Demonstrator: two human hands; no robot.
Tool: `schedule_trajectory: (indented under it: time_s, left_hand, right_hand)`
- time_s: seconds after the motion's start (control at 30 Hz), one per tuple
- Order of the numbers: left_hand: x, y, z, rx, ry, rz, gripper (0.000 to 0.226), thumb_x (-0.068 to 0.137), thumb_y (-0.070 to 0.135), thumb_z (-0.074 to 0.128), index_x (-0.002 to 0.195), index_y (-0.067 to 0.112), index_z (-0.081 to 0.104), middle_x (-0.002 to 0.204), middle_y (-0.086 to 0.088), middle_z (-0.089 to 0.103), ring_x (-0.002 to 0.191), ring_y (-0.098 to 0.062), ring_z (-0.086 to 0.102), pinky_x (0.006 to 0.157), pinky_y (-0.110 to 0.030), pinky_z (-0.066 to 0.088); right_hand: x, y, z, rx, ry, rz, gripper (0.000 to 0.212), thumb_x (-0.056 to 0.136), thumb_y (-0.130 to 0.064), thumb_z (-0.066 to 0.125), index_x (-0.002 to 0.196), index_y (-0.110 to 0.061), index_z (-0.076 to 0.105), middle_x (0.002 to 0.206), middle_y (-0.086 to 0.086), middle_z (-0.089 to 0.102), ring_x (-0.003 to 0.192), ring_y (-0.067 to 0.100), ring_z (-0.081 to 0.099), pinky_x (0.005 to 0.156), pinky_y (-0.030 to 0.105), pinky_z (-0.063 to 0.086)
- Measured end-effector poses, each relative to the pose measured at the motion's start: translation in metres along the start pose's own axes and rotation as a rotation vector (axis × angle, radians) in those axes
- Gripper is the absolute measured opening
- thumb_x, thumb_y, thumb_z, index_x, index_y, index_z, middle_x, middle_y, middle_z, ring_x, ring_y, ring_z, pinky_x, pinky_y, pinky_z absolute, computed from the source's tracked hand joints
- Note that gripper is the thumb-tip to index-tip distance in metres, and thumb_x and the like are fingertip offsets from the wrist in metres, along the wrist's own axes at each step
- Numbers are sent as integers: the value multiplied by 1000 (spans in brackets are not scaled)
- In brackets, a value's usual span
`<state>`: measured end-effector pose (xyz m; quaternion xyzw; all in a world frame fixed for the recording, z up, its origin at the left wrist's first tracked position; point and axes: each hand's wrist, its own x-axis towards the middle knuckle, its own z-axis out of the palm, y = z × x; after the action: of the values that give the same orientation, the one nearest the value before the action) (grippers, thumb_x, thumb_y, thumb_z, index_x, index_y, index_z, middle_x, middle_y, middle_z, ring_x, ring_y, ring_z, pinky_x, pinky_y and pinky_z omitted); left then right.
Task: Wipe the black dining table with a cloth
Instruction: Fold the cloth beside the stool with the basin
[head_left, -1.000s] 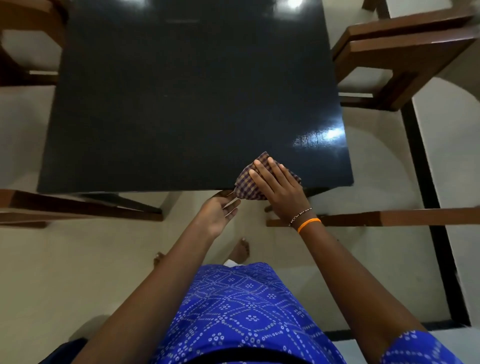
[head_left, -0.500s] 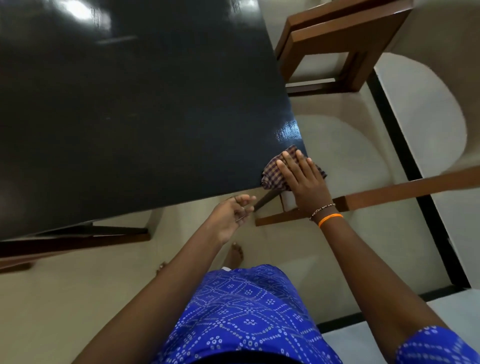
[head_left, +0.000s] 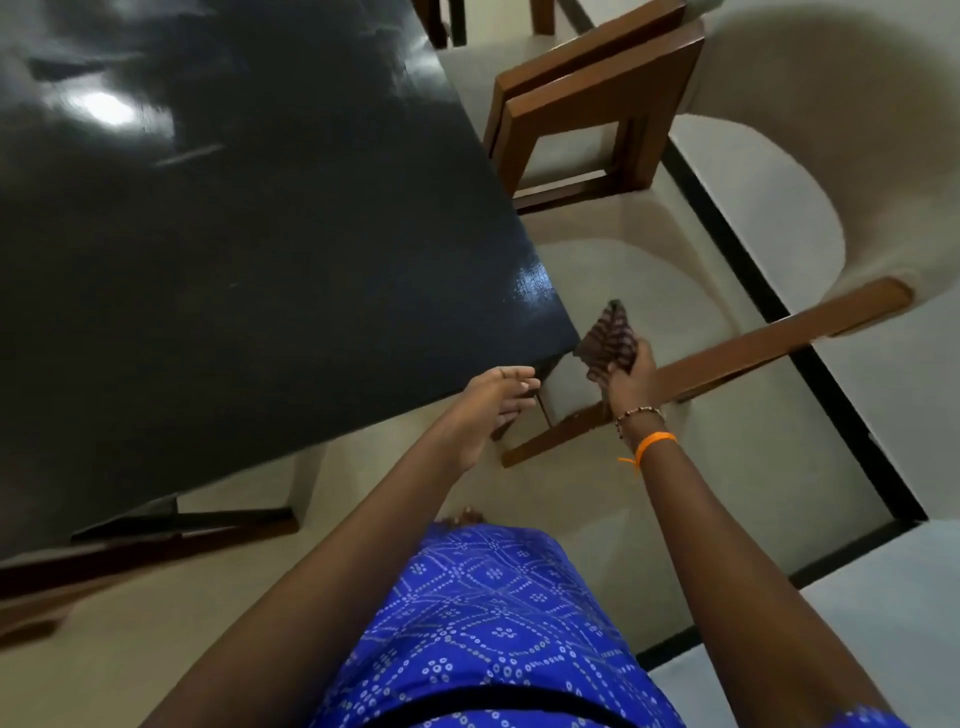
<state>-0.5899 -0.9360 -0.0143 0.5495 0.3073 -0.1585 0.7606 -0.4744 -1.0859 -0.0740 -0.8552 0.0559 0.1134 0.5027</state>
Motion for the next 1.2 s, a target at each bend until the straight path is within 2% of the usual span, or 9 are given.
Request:
schedule_trajectory:
  time_s: [0.1, 0.27, 0.4, 0.5, 0.6, 0.73, 0.83, 1.0, 1.2]
  left_hand:
    - [3, 16, 16, 148, -82, 16, 44, 94, 28, 49, 136, 14, 42, 131, -1, 49, 119, -14, 46, 106, -29, 33]
    - [10, 38, 58, 283, -281, 138, 31, 93, 16, 53, 121, 2, 53, 110, -8, 59, 77, 8, 59, 63, -1, 43]
    - [16, 37, 95, 435, -400, 189, 35, 90, 18, 59, 121, 3, 56, 107, -10, 63, 86, -5, 61, 69, -9, 51]
    - [29, 31, 121, 517, -359, 232, 31, 85, 24, 65, 113, 9, 62, 108, -12, 67, 98, -21, 63, 87, -34, 52]
    - [44, 24, 154, 556, -372, 271, 24, 83, 23, 67, 105, 14, 64, 104, -12, 69, 97, -24, 65, 86, -37, 52]
    - [62, 17, 213, 558, -386, 263, 8, 80, 23, 66, 78, 30, 63, 79, 5, 72, 77, -10, 68, 65, -24, 55]
    - [80, 15, 259, 520, -370, 232, 10, 79, 20, 60, 73, 22, 67, 61, 8, 69, 59, -5, 66, 47, -16, 48]
    - [107, 25, 359, 323, -342, 111, 18, 84, 16, 53, 93, 9, 68, 82, -6, 74, 73, -16, 72, 55, -22, 53]
    - [140, 37, 471, 234, -350, -12, 17, 89, 13, 48, 93, 15, 64, 89, -7, 72, 75, -15, 71, 57, -24, 56]
  right_hand:
    - [-17, -5, -15, 221, -56, 91, 43, 87, 17, 44, 129, 6, 46, 121, 17, 56, 107, 26, 55, 75, 10, 51]
    - [-49, -14, -43, 266, -231, 13, 41, 89, 15, 45, 126, -3, 49, 115, 13, 59, 94, 15, 63, 70, 15, 54]
    - [-59, -11, -69, 93, -135, -67, 56, 89, 13, 42, 142, -3, 38, 138, 17, 51, 125, 26, 50, 101, 34, 47]
    - [-64, -3, -93, 135, -93, -51, 61, 92, 11, 42, 147, -10, 28, 143, 12, 45, 125, 20, 48, 91, 20, 52]
    - [-63, 9, -121, 186, -95, -49, 68, 92, 14, 38, 150, -14, 18, 147, 9, 38, 127, 27, 49, 93, 39, 54]
    - [-45, 36, -168, 209, -73, -46, 69, 93, 12, 41, 151, -14, 13, 140, -2, 36, 108, 5, 55, 73, 9, 52]
    - [-20, 62, -212, 161, -106, -38, 71, 91, -8, 58, 149, -16, 17, 137, -16, 33, 113, -11, 45, 82, -3, 39]
    - [29, 105, -302, 535, 52, 224, 47, 97, -34, 42, 141, -17, 41, 144, -5, 43, 136, 14, 38, 100, 27, 37]
    - [84, 135, -385, 917, 52, 456, 41, 100, -37, 36, 120, -11, 60, 123, 15, 62, 108, 25, 60, 99, 41, 44]
